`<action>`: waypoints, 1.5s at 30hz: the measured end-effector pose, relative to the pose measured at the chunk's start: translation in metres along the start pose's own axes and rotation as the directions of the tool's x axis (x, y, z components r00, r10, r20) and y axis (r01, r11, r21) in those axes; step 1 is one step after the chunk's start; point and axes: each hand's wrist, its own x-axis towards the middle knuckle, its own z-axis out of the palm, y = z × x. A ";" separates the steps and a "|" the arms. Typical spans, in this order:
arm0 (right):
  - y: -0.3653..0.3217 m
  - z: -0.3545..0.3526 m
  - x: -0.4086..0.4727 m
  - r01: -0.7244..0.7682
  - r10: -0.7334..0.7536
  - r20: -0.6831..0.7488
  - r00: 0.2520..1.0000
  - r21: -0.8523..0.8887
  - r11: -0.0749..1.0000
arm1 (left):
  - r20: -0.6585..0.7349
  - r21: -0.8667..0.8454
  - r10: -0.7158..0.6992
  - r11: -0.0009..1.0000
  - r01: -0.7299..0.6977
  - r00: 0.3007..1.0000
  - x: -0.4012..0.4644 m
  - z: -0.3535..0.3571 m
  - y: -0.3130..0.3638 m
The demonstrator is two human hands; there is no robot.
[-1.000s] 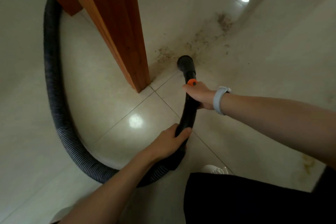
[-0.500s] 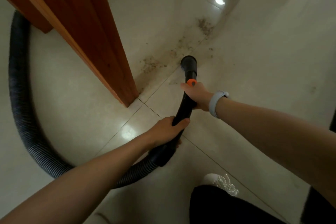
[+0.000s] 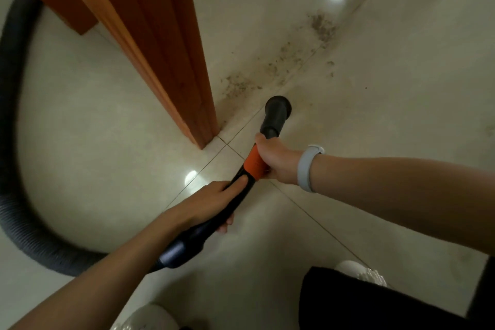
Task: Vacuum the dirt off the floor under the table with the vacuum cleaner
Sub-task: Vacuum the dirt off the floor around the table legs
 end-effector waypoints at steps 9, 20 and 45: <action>0.016 0.035 -0.002 -0.157 0.137 0.176 0.975 0.109 0.982 | -0.019 0.020 -0.071 0.997 0.071 0.997 -0.022 -0.016 -0.017; -0.018 -0.050 0.011 -0.035 0.036 -0.003 0.999 0.150 0.988 | -0.153 0.121 0.099 0.989 -0.081 0.983 0.027 0.019 0.049; 0.040 0.062 -0.022 -0.093 0.145 0.352 0.925 -0.159 0.983 | -0.478 0.066 -0.082 0.989 0.129 0.875 -0.050 0.032 -0.044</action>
